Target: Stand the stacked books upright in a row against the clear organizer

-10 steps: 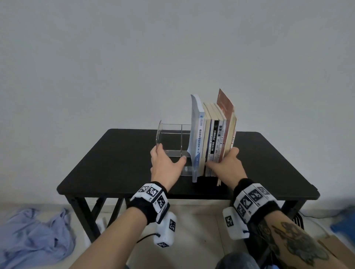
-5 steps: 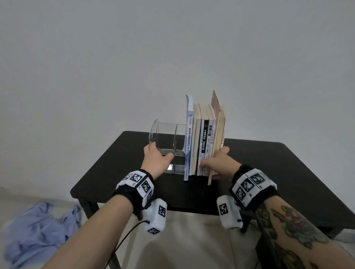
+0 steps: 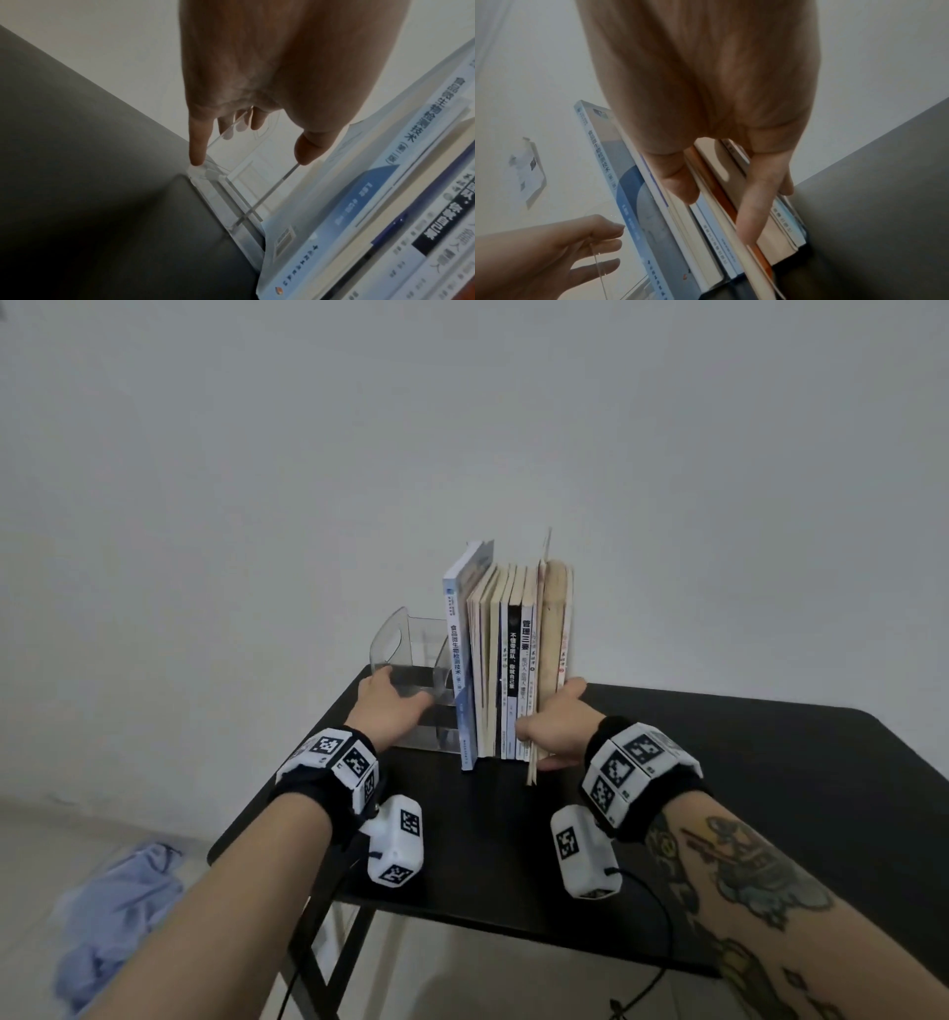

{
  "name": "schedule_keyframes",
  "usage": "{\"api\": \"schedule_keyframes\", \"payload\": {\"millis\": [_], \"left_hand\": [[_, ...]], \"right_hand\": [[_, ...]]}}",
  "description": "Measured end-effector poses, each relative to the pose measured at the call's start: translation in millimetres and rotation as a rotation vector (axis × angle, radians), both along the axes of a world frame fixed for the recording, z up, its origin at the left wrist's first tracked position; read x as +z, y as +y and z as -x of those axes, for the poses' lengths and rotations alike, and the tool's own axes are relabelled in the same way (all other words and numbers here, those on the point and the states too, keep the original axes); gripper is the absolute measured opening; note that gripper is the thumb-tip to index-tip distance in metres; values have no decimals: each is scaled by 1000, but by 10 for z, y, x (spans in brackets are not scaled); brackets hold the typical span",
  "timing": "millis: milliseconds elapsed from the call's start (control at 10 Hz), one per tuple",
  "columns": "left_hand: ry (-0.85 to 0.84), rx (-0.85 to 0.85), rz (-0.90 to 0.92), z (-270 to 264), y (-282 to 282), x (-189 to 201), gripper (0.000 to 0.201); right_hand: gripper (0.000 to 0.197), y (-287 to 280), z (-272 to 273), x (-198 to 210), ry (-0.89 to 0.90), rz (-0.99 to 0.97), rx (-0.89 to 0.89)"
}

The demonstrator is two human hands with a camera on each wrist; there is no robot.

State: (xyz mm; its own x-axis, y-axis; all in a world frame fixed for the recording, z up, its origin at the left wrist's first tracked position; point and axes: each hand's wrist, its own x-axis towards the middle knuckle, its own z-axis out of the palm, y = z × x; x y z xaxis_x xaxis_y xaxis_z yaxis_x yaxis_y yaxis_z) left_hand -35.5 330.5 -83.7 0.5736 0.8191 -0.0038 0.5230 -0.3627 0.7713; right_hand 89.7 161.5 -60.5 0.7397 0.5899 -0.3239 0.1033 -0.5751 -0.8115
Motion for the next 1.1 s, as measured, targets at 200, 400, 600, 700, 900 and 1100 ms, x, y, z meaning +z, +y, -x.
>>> {"api": "schedule_keyframes", "payload": {"millis": [200,400,600,700,900,1100], "left_hand": [[14,29,16,-50,448,2,83],[20,60,2,-119,845,-28,83],[-3,67,18,-155,1085,-65,86],[5,76,-22,-178,1141,-114,86],[5,78,-6,-199,1142,-184,91],[23,147,69,-144,767,-158,90]], "right_hand": [[57,433,-58,-1,-26,28,32],[82,816,-155,-99,-104,-27,121],[74,1070,-150,-116,-104,8,126],[52,1143,-148,-114,-155,126,111],[59,1143,-142,-92,-136,90,52],[104,807,-134,-91,-51,-22,103]]}}
